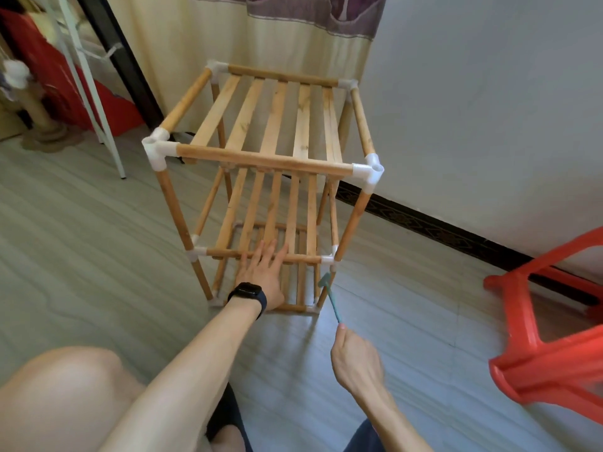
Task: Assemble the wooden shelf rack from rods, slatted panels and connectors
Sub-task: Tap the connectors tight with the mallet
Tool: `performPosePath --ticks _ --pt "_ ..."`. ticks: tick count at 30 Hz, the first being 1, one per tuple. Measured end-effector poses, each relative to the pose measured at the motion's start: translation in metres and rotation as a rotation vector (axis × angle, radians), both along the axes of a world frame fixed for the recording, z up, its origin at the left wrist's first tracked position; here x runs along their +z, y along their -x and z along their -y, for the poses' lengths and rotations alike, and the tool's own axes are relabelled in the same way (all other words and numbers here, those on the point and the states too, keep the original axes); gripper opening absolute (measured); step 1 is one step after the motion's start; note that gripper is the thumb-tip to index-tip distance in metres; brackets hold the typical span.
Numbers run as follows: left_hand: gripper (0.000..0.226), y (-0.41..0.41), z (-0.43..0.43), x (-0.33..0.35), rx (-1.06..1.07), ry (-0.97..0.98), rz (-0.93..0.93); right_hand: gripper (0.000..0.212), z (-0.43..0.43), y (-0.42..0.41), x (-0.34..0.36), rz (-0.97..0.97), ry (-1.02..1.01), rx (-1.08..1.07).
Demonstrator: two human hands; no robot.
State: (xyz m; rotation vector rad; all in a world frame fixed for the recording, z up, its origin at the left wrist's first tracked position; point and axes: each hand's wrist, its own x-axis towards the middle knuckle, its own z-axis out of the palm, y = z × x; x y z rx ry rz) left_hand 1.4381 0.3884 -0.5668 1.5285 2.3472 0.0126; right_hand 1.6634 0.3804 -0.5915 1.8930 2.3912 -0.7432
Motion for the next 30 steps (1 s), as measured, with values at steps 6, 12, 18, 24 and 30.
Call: performPosePath --ticks 6,12,18,24,30 --pt "0.073 -0.016 -0.026 0.051 0.149 -0.143 0.413 0.056 -0.014 -0.019 0.007 -0.030 -0.013 -0.059" --pt "0.052 -0.090 -0.075 0.162 0.222 -0.679 1.176 0.055 -0.018 -0.030 0.011 -0.041 0.020 -0.110" --pt "0.045 -0.117 -0.096 0.162 0.470 -0.914 1.277 0.054 -0.015 -0.034 0.010 -0.083 -0.023 -0.152" --pt "0.033 -0.089 -0.065 0.150 0.340 -0.840 1.396 0.046 -0.014 -0.028 0.017 -0.346 -0.117 -0.145" --pt "0.053 -0.018 -0.033 0.153 0.333 -0.702 1.457 0.041 0.008 0.000 0.008 -0.398 -0.152 0.061"
